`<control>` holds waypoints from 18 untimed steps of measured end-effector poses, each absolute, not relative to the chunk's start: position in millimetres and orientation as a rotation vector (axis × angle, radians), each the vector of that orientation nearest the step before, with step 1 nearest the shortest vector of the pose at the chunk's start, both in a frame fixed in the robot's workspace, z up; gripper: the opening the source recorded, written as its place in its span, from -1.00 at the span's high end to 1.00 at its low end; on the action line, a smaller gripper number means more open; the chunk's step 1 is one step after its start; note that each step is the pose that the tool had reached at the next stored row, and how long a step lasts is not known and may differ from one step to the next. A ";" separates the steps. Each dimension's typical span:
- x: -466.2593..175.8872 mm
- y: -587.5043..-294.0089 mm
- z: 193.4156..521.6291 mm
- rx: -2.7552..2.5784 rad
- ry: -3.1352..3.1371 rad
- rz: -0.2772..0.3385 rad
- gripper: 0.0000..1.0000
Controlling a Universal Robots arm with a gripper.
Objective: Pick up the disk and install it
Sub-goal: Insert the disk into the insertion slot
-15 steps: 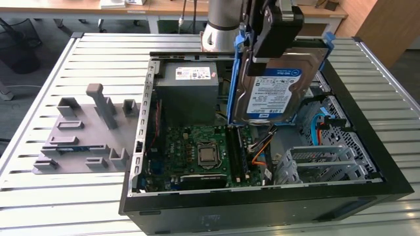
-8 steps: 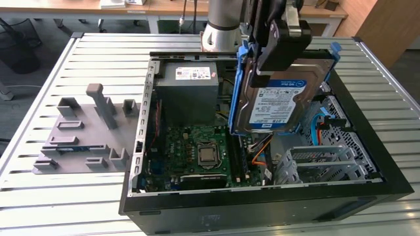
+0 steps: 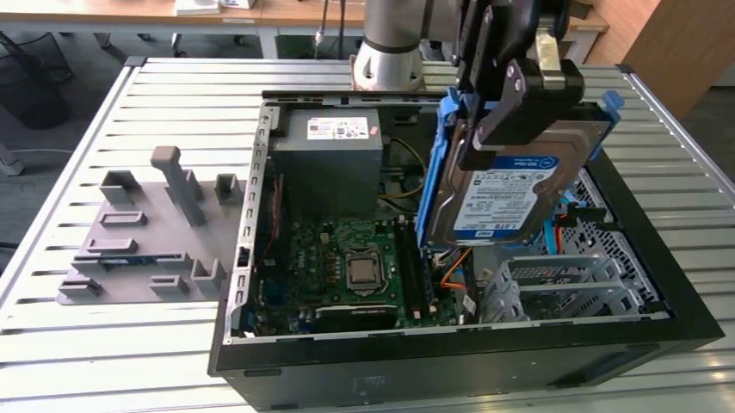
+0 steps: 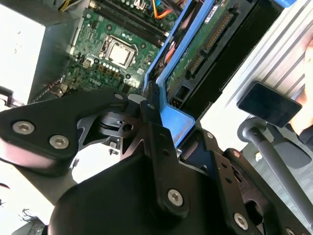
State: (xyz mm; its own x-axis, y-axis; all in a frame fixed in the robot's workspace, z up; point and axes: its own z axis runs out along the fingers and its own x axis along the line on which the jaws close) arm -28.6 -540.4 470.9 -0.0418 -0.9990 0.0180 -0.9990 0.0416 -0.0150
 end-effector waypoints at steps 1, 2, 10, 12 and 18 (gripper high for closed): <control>-25.5 -540.7 470.5 2.173 -2.265 0.037 0.26; -22.8 -541.1 469.9 2.173 -2.265 0.037 0.26; -14.9 -551.9 465.0 2.173 -2.265 0.037 0.26; -14.8 -554.0 464.4 2.172 -2.265 0.037 0.26; -0.3 -556.0 461.5 2.172 -2.264 0.036 0.26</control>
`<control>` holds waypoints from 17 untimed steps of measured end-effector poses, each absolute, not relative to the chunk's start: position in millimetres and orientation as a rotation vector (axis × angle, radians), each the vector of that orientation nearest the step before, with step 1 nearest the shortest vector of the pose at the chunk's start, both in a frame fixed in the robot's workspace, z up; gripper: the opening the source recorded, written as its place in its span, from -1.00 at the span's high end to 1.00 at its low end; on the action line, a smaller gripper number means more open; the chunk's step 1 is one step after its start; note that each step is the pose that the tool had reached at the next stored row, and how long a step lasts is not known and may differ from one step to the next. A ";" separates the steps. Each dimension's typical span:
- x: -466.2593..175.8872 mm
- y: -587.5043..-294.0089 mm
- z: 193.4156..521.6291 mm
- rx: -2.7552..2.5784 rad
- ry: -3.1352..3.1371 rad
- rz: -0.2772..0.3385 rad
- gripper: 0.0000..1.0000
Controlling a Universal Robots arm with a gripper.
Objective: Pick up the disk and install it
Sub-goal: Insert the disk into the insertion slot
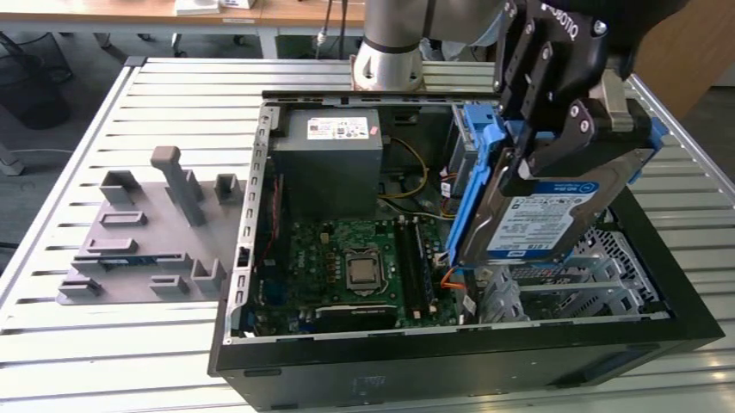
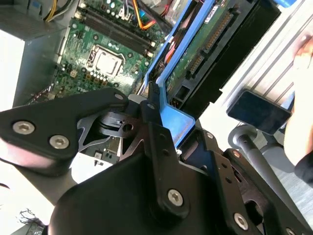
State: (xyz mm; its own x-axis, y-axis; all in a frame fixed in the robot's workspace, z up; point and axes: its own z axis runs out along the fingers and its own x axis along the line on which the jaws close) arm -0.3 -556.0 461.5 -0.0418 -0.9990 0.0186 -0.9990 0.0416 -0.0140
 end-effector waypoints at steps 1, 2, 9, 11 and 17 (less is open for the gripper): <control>3.1 -556.1 460.9 2.172 -2.264 0.035 0.26; 6.4 -556.1 460.4 2.171 -2.264 0.034 0.26; 22.8 -556.1 458.4 2.170 -2.262 0.031 0.26; 23.3 -556.1 458.2 2.170 -2.262 0.031 0.26; 42.6 -557.1 454.8 2.169 -2.261 0.030 0.26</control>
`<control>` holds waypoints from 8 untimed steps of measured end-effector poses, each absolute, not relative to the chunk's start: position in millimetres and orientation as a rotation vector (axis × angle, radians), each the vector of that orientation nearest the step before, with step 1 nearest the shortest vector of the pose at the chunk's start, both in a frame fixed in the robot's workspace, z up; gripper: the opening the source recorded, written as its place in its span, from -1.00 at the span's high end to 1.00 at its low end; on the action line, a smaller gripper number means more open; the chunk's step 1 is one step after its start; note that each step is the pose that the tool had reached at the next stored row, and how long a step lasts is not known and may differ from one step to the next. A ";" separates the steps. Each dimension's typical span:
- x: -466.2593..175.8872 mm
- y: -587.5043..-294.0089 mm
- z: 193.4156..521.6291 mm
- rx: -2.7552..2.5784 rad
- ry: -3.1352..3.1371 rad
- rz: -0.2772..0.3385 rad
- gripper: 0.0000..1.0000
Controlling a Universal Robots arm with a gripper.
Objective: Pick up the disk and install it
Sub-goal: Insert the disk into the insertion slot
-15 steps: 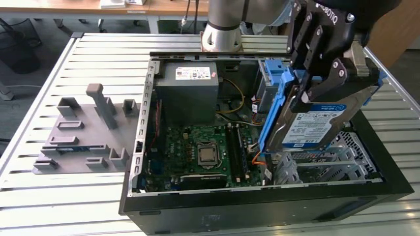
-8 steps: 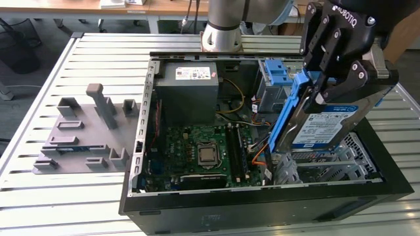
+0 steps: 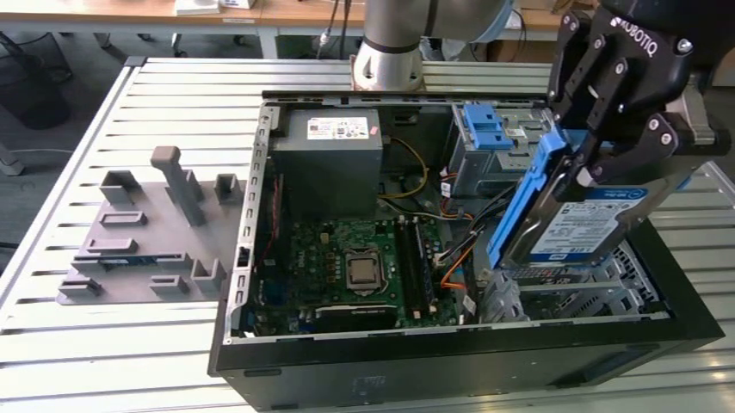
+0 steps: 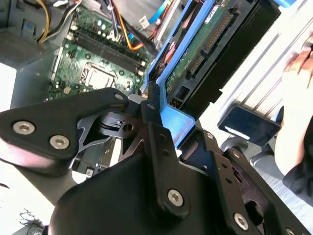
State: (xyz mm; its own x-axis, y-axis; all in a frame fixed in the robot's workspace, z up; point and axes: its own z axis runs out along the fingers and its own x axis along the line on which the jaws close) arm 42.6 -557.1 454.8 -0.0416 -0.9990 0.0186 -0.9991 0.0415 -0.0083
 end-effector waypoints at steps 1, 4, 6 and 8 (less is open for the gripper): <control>44.5 -557.1 454.2 2.169 -2.262 0.030 0.26; 46.5 -557.4 453.4 2.169 -2.261 0.030 0.26; 46.8 -559.0 452.9 2.169 -2.262 0.030 0.26; 46.9 -562.2 452.3 2.169 -2.262 0.030 0.26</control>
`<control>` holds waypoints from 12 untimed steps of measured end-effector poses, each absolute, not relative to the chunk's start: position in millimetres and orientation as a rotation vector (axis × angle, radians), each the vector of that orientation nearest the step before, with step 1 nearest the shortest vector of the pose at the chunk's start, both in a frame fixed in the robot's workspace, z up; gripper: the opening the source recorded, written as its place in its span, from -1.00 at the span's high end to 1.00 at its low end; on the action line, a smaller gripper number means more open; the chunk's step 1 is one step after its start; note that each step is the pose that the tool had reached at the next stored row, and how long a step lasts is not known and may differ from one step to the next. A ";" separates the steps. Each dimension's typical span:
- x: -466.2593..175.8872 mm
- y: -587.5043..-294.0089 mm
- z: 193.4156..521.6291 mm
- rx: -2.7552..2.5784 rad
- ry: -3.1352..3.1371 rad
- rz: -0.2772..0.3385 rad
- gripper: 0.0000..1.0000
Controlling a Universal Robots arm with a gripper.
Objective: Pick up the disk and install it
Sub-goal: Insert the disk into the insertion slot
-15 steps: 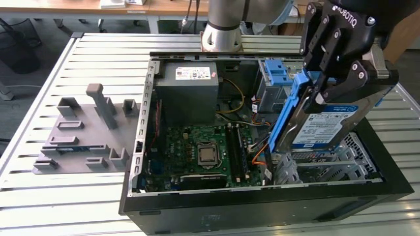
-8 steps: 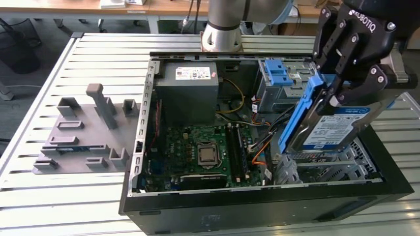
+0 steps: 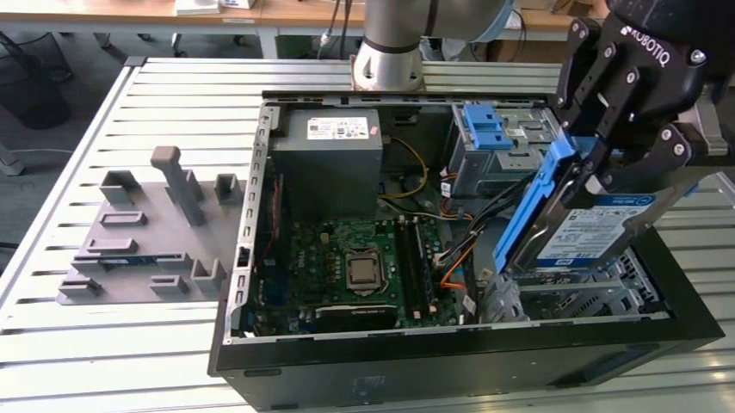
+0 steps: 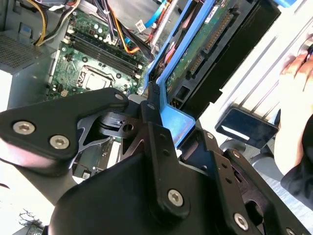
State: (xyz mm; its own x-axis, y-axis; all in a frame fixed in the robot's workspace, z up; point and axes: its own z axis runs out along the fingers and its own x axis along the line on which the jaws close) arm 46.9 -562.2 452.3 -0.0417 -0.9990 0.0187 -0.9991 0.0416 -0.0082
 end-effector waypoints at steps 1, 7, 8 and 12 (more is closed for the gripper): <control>47.0 -563.3 452.1 2.169 -2.262 0.030 0.26; 55.4 -563.8 449.8 2.169 -2.261 0.029 0.26; 57.5 -563.8 449.4 2.169 -2.261 0.029 0.26; 62.6 -563.8 447.7 2.169 -2.261 0.029 0.26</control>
State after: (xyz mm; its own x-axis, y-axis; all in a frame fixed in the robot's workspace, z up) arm 62.6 -563.8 447.7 -0.0417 -0.9990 0.0188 -0.9991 0.0416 -0.0080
